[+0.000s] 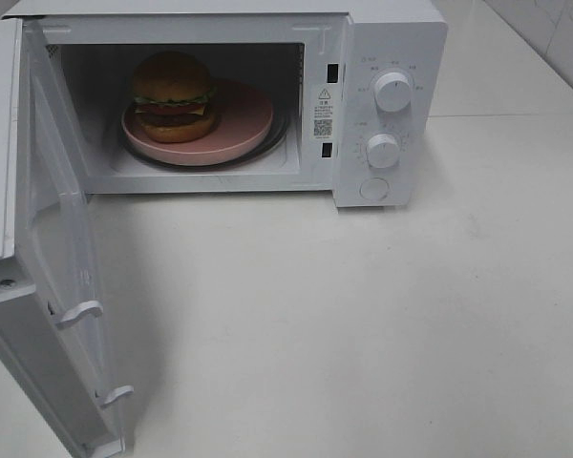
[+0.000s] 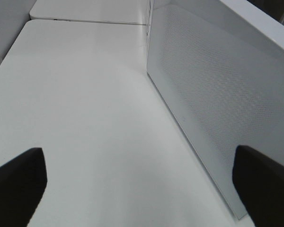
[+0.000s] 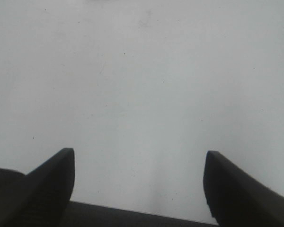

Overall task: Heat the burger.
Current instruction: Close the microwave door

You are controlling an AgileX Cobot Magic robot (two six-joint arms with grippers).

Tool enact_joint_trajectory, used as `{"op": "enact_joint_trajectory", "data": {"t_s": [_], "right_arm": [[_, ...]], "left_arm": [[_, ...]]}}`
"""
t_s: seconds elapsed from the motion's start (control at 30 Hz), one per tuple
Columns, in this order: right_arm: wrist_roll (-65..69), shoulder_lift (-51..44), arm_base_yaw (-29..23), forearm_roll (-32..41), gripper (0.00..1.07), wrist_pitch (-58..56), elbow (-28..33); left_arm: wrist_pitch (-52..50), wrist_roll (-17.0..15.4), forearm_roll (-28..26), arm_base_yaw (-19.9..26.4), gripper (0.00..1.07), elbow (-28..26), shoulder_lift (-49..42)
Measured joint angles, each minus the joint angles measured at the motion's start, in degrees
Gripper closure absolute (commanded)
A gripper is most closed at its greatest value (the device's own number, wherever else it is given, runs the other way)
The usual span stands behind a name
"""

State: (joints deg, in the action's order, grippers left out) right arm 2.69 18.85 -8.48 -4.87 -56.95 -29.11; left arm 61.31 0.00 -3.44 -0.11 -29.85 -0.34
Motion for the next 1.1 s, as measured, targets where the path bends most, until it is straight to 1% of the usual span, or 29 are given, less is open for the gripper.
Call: {"op": "enact_joint_trajectory", "data": {"t_s": [0.03, 0.1, 0.17, 0.2, 0.23, 0.3, 0.33, 0.37, 0.4, 0.47, 0.57, 1.1], "right_arm": [[0.0, 0.0, 0.0, 0.0, 0.33, 0.0, 0.0], [-1.55, -3.32, 2.41, 2.01, 0.33, 0.0, 0.0], [-1.95, -4.41, 3.21, 2.69, 0.33, 0.0, 0.0], [-2.69, -6.53, 4.7, 3.9, 0.33, 0.0, 0.0], [-2.69, -6.53, 4.7, 3.9, 0.33, 0.0, 0.0], [-2.69, -9.91, 6.65, 4.53, 0.33, 0.0, 0.0], [-2.69, -9.91, 6.65, 4.53, 0.33, 0.0, 0.0], [-2.69, -12.15, 7.62, 4.87, 0.33, 0.0, 0.0], [-2.69, -12.15, 7.62, 4.87, 0.33, 0.0, 0.0], [-2.69, -15.58, 8.48, 4.87, 0.33, 0.0, 0.23], [-2.69, -18.28, 9.05, 4.87, 0.33, -0.06, 0.34], [-2.69, -19.08, 9.34, 4.87, 0.34, -0.06, 0.46]], "left_arm": [[0.0, 0.0, 0.0, 0.0, 0.07, 0.0, 0.0], [0.0, 0.0, 0.0, 0.0, 0.07, 0.0, 0.0], [0.0, 0.0, 0.0, 0.0, 0.07, 0.0, 0.0], [0.0, 0.0, 0.0, 0.0, 0.07, 0.0, 0.0], [0.0, 0.0, 0.0, 0.0, 0.07, 0.0, 0.0], [0.0, 0.0, 0.0, 0.0, 0.07, 0.0, 0.0], [0.0, 0.0, 0.0, 0.0, 0.07, 0.0, 0.0], [0.0, 0.0, 0.0, 0.0, 0.07, 0.0, 0.0], [0.0, 0.0, 0.0, 0.0, 0.07, 0.0, 0.0], [0.0, 0.0, 0.0, 0.0, 0.07, 0.0, 0.0], [0.0, 0.0, 0.0, 0.0, 0.07, 0.0, 0.0], [0.0, 0.0, 0.0, 0.0, 0.07, 0.0, 0.0]]}}
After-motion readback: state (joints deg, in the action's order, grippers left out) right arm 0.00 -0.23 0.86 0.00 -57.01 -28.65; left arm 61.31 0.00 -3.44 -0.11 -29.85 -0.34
